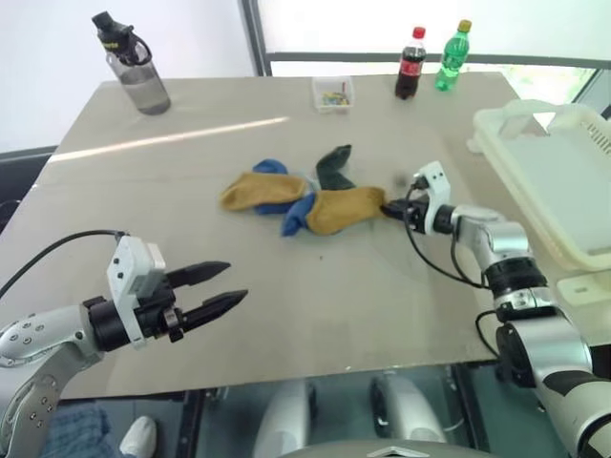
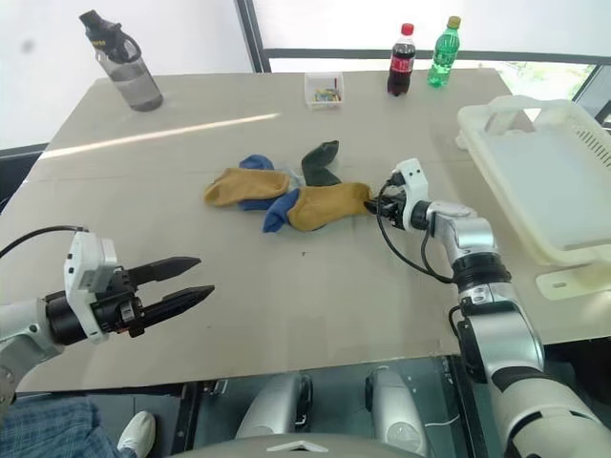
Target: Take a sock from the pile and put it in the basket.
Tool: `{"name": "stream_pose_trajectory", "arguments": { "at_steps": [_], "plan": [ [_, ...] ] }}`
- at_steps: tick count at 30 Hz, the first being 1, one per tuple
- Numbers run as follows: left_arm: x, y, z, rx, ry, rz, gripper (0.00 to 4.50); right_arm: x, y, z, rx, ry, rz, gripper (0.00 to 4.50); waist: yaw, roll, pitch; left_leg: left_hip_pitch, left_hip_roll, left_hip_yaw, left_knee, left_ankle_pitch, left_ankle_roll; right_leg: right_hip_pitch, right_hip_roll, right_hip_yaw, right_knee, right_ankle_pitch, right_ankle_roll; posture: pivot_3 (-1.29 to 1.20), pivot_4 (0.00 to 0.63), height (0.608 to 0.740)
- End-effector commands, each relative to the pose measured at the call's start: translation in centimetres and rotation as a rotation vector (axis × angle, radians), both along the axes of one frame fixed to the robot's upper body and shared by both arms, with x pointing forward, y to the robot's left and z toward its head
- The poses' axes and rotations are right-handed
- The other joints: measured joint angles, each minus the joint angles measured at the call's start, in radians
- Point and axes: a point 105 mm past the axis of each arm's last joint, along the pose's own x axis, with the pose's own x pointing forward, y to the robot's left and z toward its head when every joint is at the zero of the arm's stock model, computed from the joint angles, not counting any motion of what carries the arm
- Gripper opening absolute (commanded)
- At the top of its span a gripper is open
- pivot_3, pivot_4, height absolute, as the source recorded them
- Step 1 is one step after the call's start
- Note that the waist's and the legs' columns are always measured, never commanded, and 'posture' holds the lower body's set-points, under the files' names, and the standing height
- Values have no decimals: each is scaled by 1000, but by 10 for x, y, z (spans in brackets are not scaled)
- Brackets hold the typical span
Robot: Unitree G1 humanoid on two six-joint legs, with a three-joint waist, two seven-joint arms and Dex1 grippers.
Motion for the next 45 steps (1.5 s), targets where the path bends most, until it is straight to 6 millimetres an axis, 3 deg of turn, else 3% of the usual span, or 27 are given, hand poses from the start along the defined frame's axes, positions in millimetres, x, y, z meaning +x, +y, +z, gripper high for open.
{"name": "stream_pose_trajectory", "arguments": {
  "at_steps": [1,10,15,20,26,35,39,42,45],
  "plan": [
    [-2,-5,7,17,-30,-27,3102,1,4,19,15,-58,21,24,-4,0,0,0,0,0,0,0,0,0,0,0,0,0,0,0,150,740],
    [0,-6,5,29,-12,-45,3102,-40,-6,12,-13,15,141,24,-10,0,0,0,0,-1,-1,0,0,0,0,0,0,0,0,0,150,740],
    [-1,-8,3,24,-3,-53,3102,-75,-39,-1,-70,132,165,24,-5,0,0,0,0,-1,-1,0,0,0,-1,0,-1,0,0,0,150,740],
    [0,-10,2,19,5,-63,3102,-78,-77,-9,-113,195,24,24,-12,0,0,1,0,0,0,0,0,1,0,0,-1,-2,-3,0,150,740],
    [2,-12,3,19,7,-75,3102,-73,-104,21,-36,132,-80,24,-10,0,0,1,0,1,1,0,0,0,0,1,0,-2,-3,0,150,740],
    [3,-11,2,23,17,-85,3102,-114,-143,104,51,42,-74,24,-4,1,1,-1,0,0,0,0,0,0,0,0,-2,-1,0,0,150,740],
    [4,-13,0,21,25,-98,3102,-122,-131,128,76,8,-17,24,-10,1,1,-1,0,1,0,0,0,0,0,0,-2,-3,-3,0,150,740],
    [6,-14,-1,19,27,-108,3102,-121,-102,118,84,54,54,24,-16,1,1,1,2,1,0,0,0,0,2,1,-2,-3,-2,0,150,740],
    [8,-15,0,18,25,-113,3102,-119,-56,94,137,135,134,24,-18,1,1,1,3,1,0,0,0,0,4,2,-1,-4,-1,0,150,740]
  ]
}}
